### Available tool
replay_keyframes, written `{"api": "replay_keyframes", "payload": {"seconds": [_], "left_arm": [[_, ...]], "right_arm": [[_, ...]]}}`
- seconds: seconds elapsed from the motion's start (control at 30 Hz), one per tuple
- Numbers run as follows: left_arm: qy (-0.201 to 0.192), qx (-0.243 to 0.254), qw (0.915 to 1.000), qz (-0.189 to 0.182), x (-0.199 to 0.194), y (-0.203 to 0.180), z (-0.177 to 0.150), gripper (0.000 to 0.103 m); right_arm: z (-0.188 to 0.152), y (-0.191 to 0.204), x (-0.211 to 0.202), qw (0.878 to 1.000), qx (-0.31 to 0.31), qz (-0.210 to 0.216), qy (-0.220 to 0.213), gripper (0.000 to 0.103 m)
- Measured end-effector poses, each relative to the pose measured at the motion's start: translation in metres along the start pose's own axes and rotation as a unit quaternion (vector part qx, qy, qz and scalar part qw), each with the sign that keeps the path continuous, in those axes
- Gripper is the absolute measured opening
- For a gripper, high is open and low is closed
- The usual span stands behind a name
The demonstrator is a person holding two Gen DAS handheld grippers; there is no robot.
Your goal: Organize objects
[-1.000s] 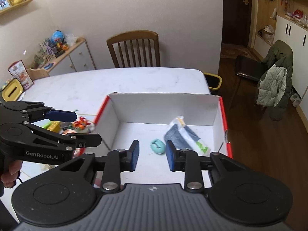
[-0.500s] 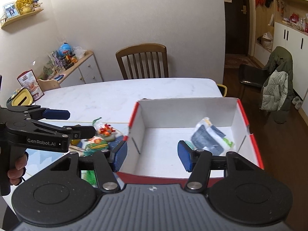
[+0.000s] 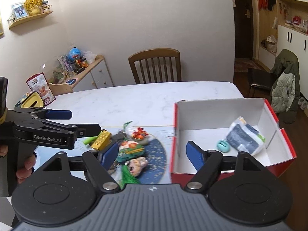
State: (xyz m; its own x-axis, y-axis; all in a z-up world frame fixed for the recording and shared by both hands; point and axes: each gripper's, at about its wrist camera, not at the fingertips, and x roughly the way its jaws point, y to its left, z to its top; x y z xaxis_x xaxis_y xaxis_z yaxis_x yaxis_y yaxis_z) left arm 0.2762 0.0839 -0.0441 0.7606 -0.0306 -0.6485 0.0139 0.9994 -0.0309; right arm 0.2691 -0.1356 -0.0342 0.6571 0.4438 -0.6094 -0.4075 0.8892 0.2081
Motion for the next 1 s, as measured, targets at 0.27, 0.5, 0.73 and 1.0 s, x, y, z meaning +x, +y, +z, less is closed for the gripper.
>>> {"api": "replay_keyframes", "payload": {"seconds": [0.27,0.5,0.73,1.0], "left_arm": [[0.004,-0.043,0.9991,-0.004,-0.002,0.061,-0.019,0.103],[0.001,-0.066,0.9975,0.024,0.006,0.112,-0.038,0.103],[0.021,-0.093,0.9949,0.033,0.028,0.152,-0.052,0.103],[0.039,-0.081,0.9944,0.055,0.062,0.171,-0.070,0.103]], "right_arm": [[-0.005,0.045,0.018,1.000,-0.005,-0.021,0.000,0.085],[-0.013,0.065,0.045,0.999,-0.005,-0.039,0.018,0.086],[-0.017,0.078,0.074,0.997,-0.027,-0.052,0.044,0.086],[-0.022,0.089,0.110,0.995,-0.049,-0.053,0.075,0.086]]}}
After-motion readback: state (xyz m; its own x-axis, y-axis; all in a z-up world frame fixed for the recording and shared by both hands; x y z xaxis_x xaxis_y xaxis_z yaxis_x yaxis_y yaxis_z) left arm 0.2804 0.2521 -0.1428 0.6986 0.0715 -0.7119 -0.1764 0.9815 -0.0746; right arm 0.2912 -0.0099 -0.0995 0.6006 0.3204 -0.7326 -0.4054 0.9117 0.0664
